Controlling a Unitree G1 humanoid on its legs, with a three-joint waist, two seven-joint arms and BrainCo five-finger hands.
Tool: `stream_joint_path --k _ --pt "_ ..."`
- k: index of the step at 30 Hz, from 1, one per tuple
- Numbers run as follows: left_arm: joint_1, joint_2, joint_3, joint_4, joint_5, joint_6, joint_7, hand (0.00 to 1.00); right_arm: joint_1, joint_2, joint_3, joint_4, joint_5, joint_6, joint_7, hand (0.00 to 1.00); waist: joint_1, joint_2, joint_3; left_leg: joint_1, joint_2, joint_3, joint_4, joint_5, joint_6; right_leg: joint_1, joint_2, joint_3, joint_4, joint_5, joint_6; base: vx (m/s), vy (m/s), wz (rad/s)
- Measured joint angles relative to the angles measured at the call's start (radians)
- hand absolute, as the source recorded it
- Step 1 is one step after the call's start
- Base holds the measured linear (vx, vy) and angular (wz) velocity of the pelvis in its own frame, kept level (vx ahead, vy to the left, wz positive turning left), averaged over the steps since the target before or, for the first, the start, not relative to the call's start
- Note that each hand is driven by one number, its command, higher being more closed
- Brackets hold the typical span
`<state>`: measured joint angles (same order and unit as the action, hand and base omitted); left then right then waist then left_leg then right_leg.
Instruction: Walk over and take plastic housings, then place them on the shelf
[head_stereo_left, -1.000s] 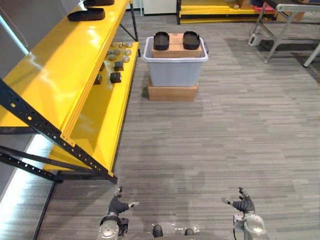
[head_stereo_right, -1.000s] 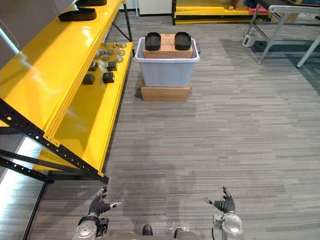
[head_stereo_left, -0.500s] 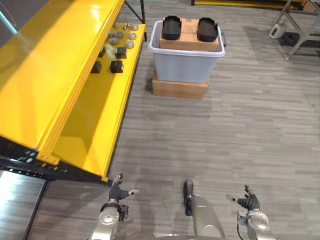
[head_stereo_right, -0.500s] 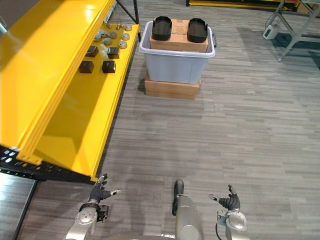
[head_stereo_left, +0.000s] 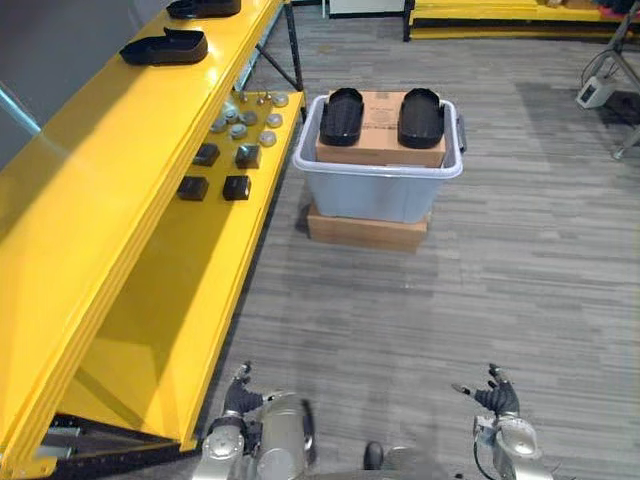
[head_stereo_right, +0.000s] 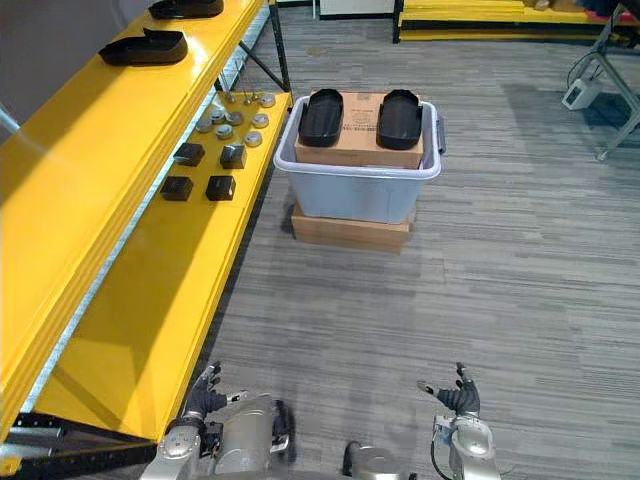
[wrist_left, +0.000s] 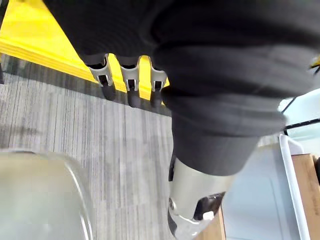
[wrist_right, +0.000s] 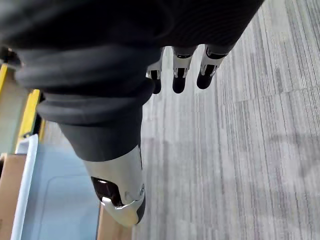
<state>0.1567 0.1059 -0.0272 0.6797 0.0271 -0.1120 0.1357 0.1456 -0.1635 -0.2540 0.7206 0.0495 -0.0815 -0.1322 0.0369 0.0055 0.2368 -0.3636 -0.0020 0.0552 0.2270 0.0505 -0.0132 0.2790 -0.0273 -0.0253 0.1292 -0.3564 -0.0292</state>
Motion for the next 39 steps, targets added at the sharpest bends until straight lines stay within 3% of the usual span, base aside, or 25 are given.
stream_joint_path --k 2,3,5,6,7,9,10,12,14,15,16,18,20,21,22,24,28,29,30,31,32,34,39 --pt "-0.012 -0.009 -0.007 0.001 -0.013 0.0 -0.001 0.0 0.001 0.002 0.001 0.023 -0.002 0.001 0.0 0.0 0.005 -0.018 -0.009 -0.024 -0.018 0.017 0.065 -0.011 0.031 -0.066 -0.027 0.031 0.157 -0.012 0.012 0.58 0.141 -0.23" --pt "-0.012 -0.005 -0.006 0.004 -0.016 0.0 -0.001 0.0 -0.003 0.008 0.002 0.041 -0.002 0.002 0.001 0.0 0.005 -0.038 -0.011 -0.009 -0.036 0.036 0.077 -0.042 0.044 -0.113 -0.046 0.039 0.286 -0.011 0.049 0.71 0.175 -0.02" --pt "-0.012 0.002 -0.006 0.022 -0.017 0.004 0.0 0.0 0.003 0.012 0.002 0.054 -0.004 0.004 0.002 0.0 -0.018 -0.051 -0.009 0.076 -0.084 0.021 0.088 -0.115 0.087 -0.219 -0.088 0.053 0.62 0.105 0.266 0.59 0.122 0.23" --pt "-0.011 0.006 -0.01 0.025 -0.019 0.01 0.001 0.0 -0.001 0.013 0.012 0.058 -0.004 0.005 0.002 0.0 -0.022 -0.049 -0.007 0.125 -0.089 0.019 0.085 -0.14 0.091 -0.269 -0.1 0.048 0.763 0.11 0.274 0.68 0.097 0.15" --pt "-0.009 0.013 -0.014 0.027 -0.022 0.016 0.003 0.0 -0.003 0.013 0.037 0.056 -0.004 0.003 0.004 0.0 -0.024 -0.039 -0.005 0.228 -0.088 0.011 0.057 -0.171 0.099 -0.337 -0.123 -0.002 0.886 0.067 0.192 0.67 0.083 0.06" --pt "-0.014 0.017 -0.017 0.027 -0.028 0.015 0.004 0.0 -0.003 0.008 0.066 0.054 -0.004 0.003 0.004 0.0 -0.028 -0.021 -0.009 0.324 -0.075 -0.009 0.004 -0.181 0.099 -0.393 -0.129 -0.07 0.852 0.022 0.117 0.48 0.029 0.16" --pt "-0.028 0.015 -0.02 0.027 -0.038 0.014 0.006 0.0 -0.01 0.001 0.073 0.05 -0.004 0.001 0.004 0.0 -0.031 0.001 -0.004 0.381 -0.052 -0.022 -0.034 -0.181 0.098 -0.442 -0.121 -0.116 0.744 -0.001 0.079 0.49 -0.044 0.25" --pt "-0.03 0.015 -0.021 0.028 -0.054 0.011 0.014 0.0 -0.035 -0.002 0.072 0.049 -0.004 0.0 0.004 0.0 -0.053 0.022 -0.003 0.428 -0.014 -0.027 -0.054 -0.187 0.088 -0.524 -0.107 -0.131 0.503 0.015 0.087 0.49 -0.09 0.3" --pt "-0.024 0.019 -0.021 0.031 -0.055 0.01 0.018 0.0 -0.033 0.002 0.071 0.049 -0.004 -0.001 0.003 0.0 -0.054 0.019 -0.002 0.465 0.003 -0.026 -0.055 -0.218 0.042 -0.546 -0.092 -0.105 0.281 0.117 0.101 0.41 -0.136 0.29" --pt "-0.017 0.025 -0.02 0.043 -0.055 0.01 0.019 0.0 -0.017 0.006 0.071 0.05 -0.004 0.0 0.003 0.0 -0.054 -0.002 -0.009 0.49 0.002 -0.028 -0.049 -0.252 0.014 -0.537 -0.095 -0.075 0.205 0.319 0.095 0.53 -0.224 0.3" --pt "-0.02 0.008 -0.019 0.071 -0.055 0.013 0.019 0.0 -0.008 -0.006 0.066 0.057 -0.004 0.002 0.002 0.0 -0.053 0.01 -0.014 0.515 0.022 -0.034 -0.043 -0.269 -0.007 -0.529 -0.082 -0.073 0.24 0.348 0.058 0.44 -0.21 0.24" --pt "-0.017 -0.009 -0.019 0.072 -0.055 0.013 0.017 0.0 -0.012 -0.007 0.062 0.047 -0.003 0.001 0.002 0.0 -0.056 0.018 -0.017 0.475 0.05 -0.031 0.061 -0.264 -0.027 -0.519 -0.075 -0.097 0.252 0.293 0.034 0.43 -0.276 0.28" --pt "-0.027 -0.033 -0.009 0.071 -0.055 0.013 0.017 0.0 -0.003 0.0 0.058 0.044 -0.002 0.001 0.002 0.0 -0.075 0.028 -0.005 0.381 0.089 -0.019 0.293 -0.235 -0.084 -0.449 -0.063 -0.138 0.215 0.267 0.013 0.36 -0.288 0.49" --pt "-0.022 -0.044 -0.003 0.066 -0.056 0.012 0.016 0.0 0.016 0.009 0.064 0.03 0.0 0.002 0.001 0.0 -0.067 0.032 0.003 0.325 0.137 0.006 0.453 -0.228 -0.1 -0.372 -0.039 -0.153 0.167 0.259 -0.003 0.31 -0.22 0.05" --pt "-0.018 -0.051 -0.003 0.064 -0.056 0.012 0.016 0.0 0.031 0.018 0.062 0.01 0.006 0.001 -0.001 0.0 -0.05 0.031 0.007 0.305 0.17 0.031 0.523 -0.239 -0.083 -0.311 -0.023 -0.156 0.137 0.254 -0.012 0.3 -0.191 -0.12" --pt "-0.016 -0.06 -0.003 0.064 -0.056 0.012 0.016 0.0 0.028 0.019 0.057 -0.001 0.021 -0.009 -0.001 0.0 -0.045 0.025 0.008 0.272 0.168 0.033 0.471 -0.25 -0.066 -0.266 -0.019 -0.147 0.094 0.252 -0.014 0.26 -0.119 -0.27" --pt "-0.02 -0.061 -0.001 0.063 -0.058 0.013 0.017 0.0 0.001 0.024 0.021 0.005 0.028 -0.01 -0.002 0.0 -0.022 0.03 0.006 0.26 0.098 -0.072 0.095 -0.231 -0.084 -0.249 -0.021 -0.08 0.068 0.249 -0.003 0.24 0.025 -0.46" --pt "-0.019 -0.063 -0.002 0.064 -0.059 0.013 0.017 0.0 0.005 0.022 0.018 0.006 0.03 -0.01 -0.003 0.0 -0.025 0.043 0.002 0.27 0.09 -0.089 0.019 -0.187 -0.101 -0.238 -0.01 -0.071 0.061 0.243 0.013 0.23 0.143 -0.41" --pt "-0.015 -0.071 -0.002 0.064 -0.061 0.013 0.017 0.0 0.017 0.008 0.016 0.006 0.032 -0.01 -0.005 0.0 -0.024 0.08 -0.006 0.277 0.107 -0.107 -0.023 -0.076 -0.078 -0.227 0.024 -0.057 0.058 0.233 0.028 0.23 0.17 -0.33" --pt "-0.023 -0.063 -0.001 0.073 -0.065 0.014 0.017 0.0 0.012 0.016 0.016 0.019 0.032 -0.008 -0.006 0.0 -0.023 0.077 -0.003 0.286 0.107 -0.098 -0.013 -0.094 -0.066 -0.219 0.022 -0.044 0.06 0.227 0.036 0.21 0.161 -0.34" --pt "-0.024 -0.051 -0.001 0.075 -0.065 0.013 0.017 0.0 0.025 0.03 0.018 0.019 0.036 -0.007 -0.009 0.0 -0.023 0.049 -0.012 0.307 0.092 -0.081 -0.037 -0.095 -0.064 -0.214 0.002 -0.028 0.058 0.22 0.048 0.16 0.146 -0.23" --pt "-0.022 -0.038 -0.001 0.077 -0.065 0.014 0.017 0.0 0.035 0.046 0.017 0.019 0.041 -0.009 -0.02 0.0 -0.024 0.021 -0.015 0.344 0.065 -0.058 -0.098 -0.082 -0.046 -0.213 -0.026 -0.011 0.057 0.21 0.064 0.14 0.123 -0.23" --pt "-0.008 -0.031 -0.001 0.082 -0.064 0.015 0.017 0.0 0.048 0.057 -0.029 0.007 0.062 -0.008 -0.025 0.0 -0.026 0.018 -0.019 0.41 0.033 -0.013 -0.182 -0.069 -0.026 -0.205 -0.057 0.031 0.038 0.203 0.085 0.07 0.078 -0.23"
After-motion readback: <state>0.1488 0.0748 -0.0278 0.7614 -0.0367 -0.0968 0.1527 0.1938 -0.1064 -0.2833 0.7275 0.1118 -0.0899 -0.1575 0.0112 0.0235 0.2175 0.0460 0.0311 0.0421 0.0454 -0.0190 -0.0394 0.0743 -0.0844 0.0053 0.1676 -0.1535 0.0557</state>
